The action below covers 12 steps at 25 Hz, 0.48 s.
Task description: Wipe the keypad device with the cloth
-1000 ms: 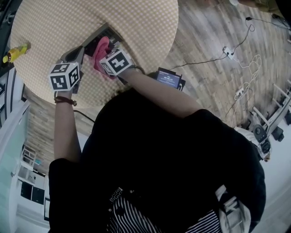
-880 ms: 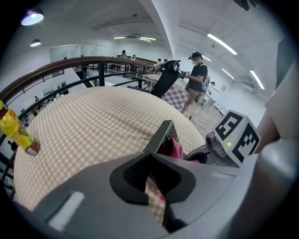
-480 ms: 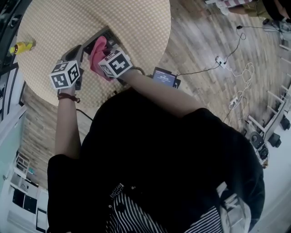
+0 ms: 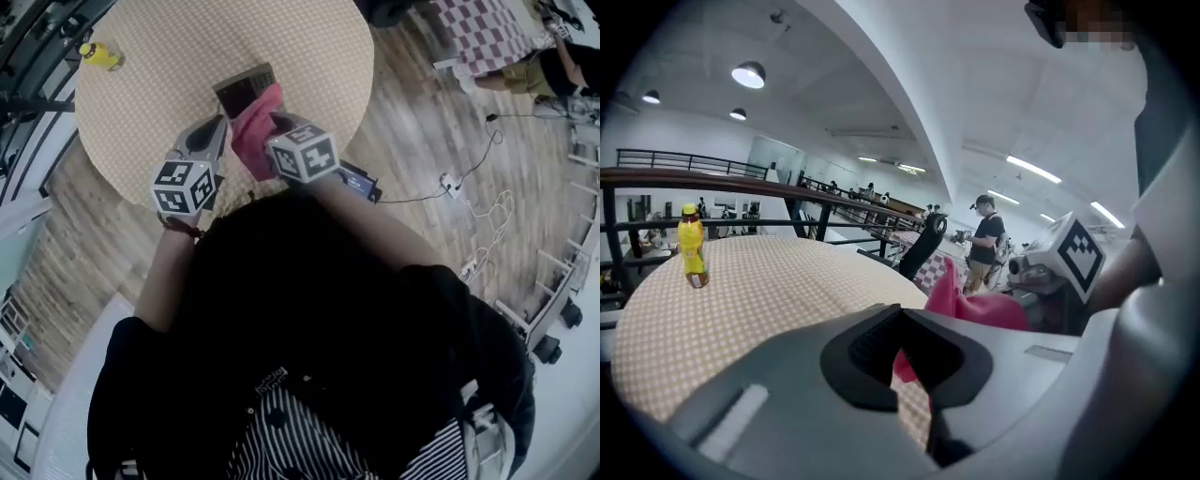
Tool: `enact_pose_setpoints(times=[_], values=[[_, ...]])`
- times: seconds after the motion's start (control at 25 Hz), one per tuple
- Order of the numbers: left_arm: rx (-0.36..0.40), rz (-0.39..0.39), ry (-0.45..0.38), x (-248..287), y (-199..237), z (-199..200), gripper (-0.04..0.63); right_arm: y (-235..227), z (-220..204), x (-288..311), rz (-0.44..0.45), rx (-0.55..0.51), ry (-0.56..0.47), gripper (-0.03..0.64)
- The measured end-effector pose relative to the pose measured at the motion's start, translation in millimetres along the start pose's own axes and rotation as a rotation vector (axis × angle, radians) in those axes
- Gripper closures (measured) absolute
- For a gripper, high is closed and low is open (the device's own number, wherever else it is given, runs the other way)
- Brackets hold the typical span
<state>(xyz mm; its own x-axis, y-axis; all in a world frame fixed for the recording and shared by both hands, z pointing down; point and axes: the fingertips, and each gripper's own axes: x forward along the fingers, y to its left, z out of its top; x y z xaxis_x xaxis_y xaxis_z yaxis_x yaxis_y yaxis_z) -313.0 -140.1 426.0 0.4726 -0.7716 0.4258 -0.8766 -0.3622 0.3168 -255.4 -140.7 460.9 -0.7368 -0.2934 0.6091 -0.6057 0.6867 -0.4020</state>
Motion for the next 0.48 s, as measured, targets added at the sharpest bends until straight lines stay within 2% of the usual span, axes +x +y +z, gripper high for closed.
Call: enact_pose_setpoints(times=[0.08, 0.24, 0.48], values=[[-0.006, -0.019, -0.032, -2.6, -8.2, -4.5, 0.593, -4.6, 3.9, -9.7, -0.027, -0.038, -0.023, 0.554], [-0.067, -0.060, -0.013, -30.5, -27.3, -36.0, 0.593, 5.6, -24.0, -34.5, -0.060, 0.018, -0.007, 0.554], [-0.073, -0.072, -0.050, -40.5, -66.9, -49.2, 0.593, 8.6, -42.9, -62.5, -0.069, -0.058, 0.021, 0.554]])
